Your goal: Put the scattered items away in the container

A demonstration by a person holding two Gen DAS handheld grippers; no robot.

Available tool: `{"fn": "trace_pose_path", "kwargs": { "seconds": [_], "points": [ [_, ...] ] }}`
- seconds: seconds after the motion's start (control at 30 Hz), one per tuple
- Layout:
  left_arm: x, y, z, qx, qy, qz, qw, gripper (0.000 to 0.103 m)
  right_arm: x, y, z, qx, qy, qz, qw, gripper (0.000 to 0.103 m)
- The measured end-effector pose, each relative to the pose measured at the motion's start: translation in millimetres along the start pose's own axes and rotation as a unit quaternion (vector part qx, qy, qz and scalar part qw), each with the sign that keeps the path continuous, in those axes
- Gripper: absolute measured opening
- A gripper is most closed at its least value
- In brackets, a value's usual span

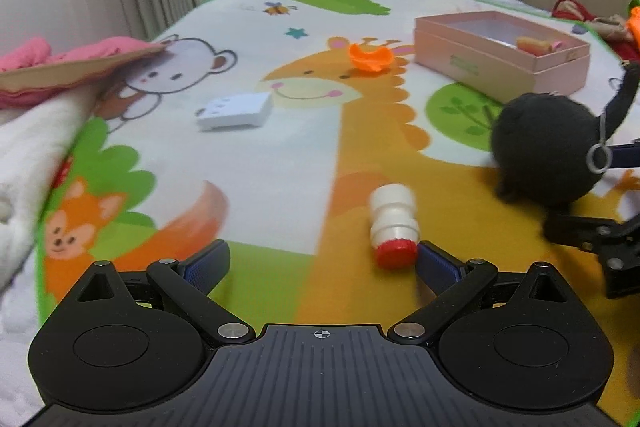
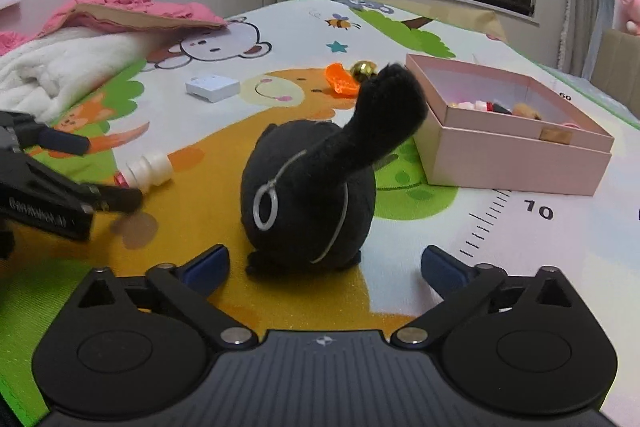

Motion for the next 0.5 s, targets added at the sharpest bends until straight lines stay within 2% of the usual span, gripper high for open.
{"fn": "trace_pose_path", "kwargs": {
  "seconds": [0.17,0.23,0.3,0.43,0.5],
  "points": [
    [3.7,-28.9,-3.3,-0.022,-0.002,-0.054,0.9983,0.101,1.0,-0.6,1.0,0.0,-0.003,0.002,1.0,0.103],
    [4.0,-36.5,-3.9,-0.033,-0.004,-0.05,0.9982,0.101,1.3,-0.9,1.0,0.0,-0.004,0.004,1.0,0.103],
    [1.9,-37.8,-4.1,-0.045,-0.002,-0.021,0.9988,0.101,1.6,-0.4,0.7,0.0,-0.004,0.003,1.0,0.103],
    [-4.2,-19.5,-5.7,-0.038,0.012,0.069,0.9968,0.101,3.0,0.8,1.0,0.005,-0.007,-0.001,1.0,0.103],
    [-4.2,-8.0,-6.1,-0.017,0.015,0.08,0.9965,0.101,3.5,0.2,1.0,0.006,-0.007,-0.001,1.0,0.103]
  ]
}}
Point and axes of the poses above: each gripper's, at about its wrist camera, not at the fingertips, and x roughly the way its jaws point, y to its right, z to its underside, the point moved 8 cm from there along x, roughly the way its jaws point, and after that the axes turned 14 degrees about -y, right-handed, at the moved point
